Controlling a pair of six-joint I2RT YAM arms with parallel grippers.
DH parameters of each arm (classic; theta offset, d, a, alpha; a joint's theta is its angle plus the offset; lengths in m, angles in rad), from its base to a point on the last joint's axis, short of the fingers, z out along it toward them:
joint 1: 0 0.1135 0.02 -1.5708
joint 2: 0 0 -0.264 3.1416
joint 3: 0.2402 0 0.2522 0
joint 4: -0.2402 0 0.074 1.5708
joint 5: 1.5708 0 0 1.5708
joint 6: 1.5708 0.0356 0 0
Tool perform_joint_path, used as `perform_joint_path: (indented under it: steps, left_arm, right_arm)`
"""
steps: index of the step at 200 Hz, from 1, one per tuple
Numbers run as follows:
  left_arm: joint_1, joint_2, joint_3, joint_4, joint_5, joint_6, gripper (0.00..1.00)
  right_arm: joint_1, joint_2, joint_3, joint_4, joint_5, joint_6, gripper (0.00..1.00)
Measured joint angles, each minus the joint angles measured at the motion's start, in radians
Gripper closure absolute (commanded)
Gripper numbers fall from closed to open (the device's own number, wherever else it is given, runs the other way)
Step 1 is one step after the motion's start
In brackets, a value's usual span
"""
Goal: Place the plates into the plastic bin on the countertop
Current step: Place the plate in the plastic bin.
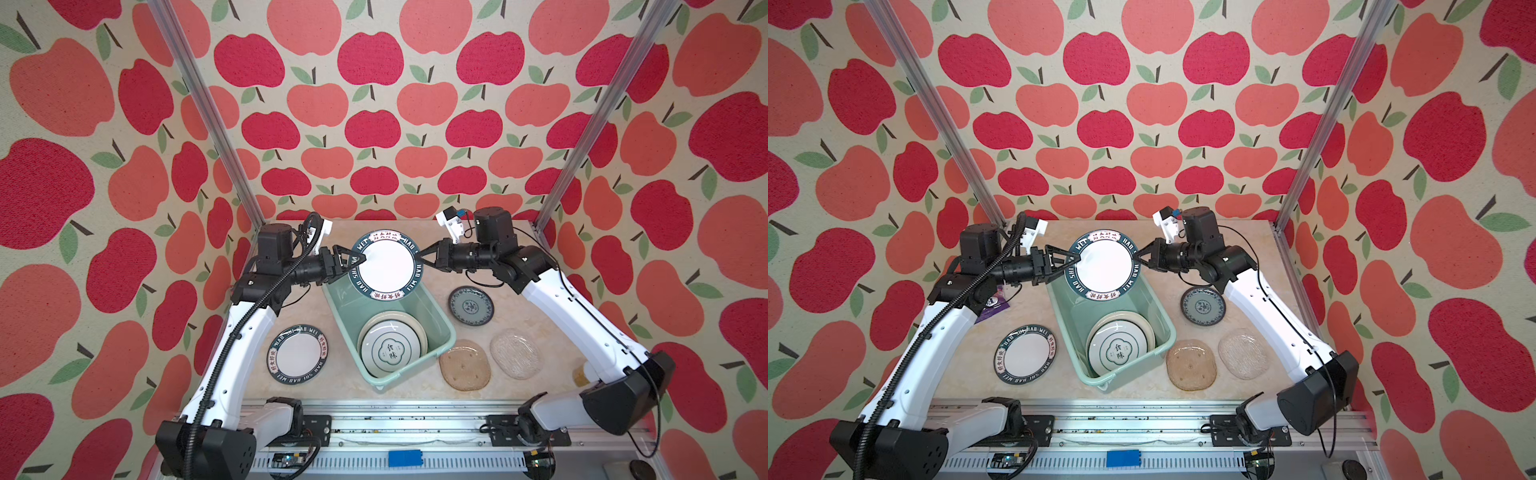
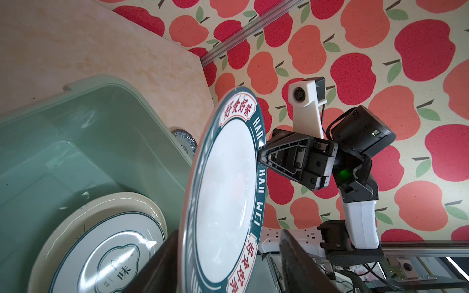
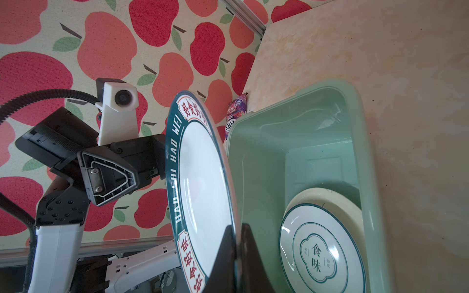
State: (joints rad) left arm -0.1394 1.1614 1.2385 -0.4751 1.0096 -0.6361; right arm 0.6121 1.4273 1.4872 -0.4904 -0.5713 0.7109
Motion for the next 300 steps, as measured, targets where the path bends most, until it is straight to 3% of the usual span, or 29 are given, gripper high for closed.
perform_joint_path:
  steps: [37, 83, 91, 116, 133, 147, 196, 228, 263, 300]
  left_arm:
    - [-0.004, 0.007, 0.0, -0.008, -0.03, -0.003, 0.82]
    - [-0.008, 0.021, 0.001, -0.062, -0.072, 0.026, 1.0]
    - [-0.01, 0.024, 0.005, -0.071, -0.076, 0.033, 1.0]
    - [-0.015, 0.035, 0.039, -0.115, -0.096, 0.055, 1.0]
    - [-0.016, 0.049, 0.071, -0.165, -0.124, 0.079, 1.0]
    - [-0.016, 0.063, 0.097, -0.211, -0.156, 0.106, 1.0]
    - [-0.026, 0.085, 0.138, -0.339, -0.268, 0.211, 1.0]
    - [-0.097, 0.111, 0.139, -0.389, -0.325, 0.305, 1.0]
    - [-0.187, 0.208, 0.145, -0.424, -0.39, 0.401, 1.0]
    - [-0.2, 0.28, 0.145, -0.437, -0.453, 0.477, 1.0]
  right_arm:
    - [0.003, -0.004, -0.009, 0.011, 0.003, 0.005, 1.0]
    - [0.003, -0.006, -0.012, 0.011, 0.011, 0.006, 1.0]
    - [0.003, -0.006, -0.013, 0.009, 0.012, 0.005, 0.99]
    - [0.003, -0.005, -0.013, 0.008, 0.013, 0.005, 0.8]
    - [0.002, -0.005, -0.013, 0.011, 0.021, 0.0, 0.62]
    - [-0.005, -0.005, -0.013, 0.006, 0.029, -0.003, 0.55]
    - [-0.132, -0.051, -0.005, -0.135, 0.156, -0.019, 0.52]
    - [-0.229, -0.147, -0.01, -0.186, 0.186, -0.029, 0.52]
    - [-0.242, -0.203, -0.048, -0.193, 0.182, -0.03, 0.52]
    - [-0.242, -0.182, -0.084, -0.198, 0.176, -0.03, 0.52]
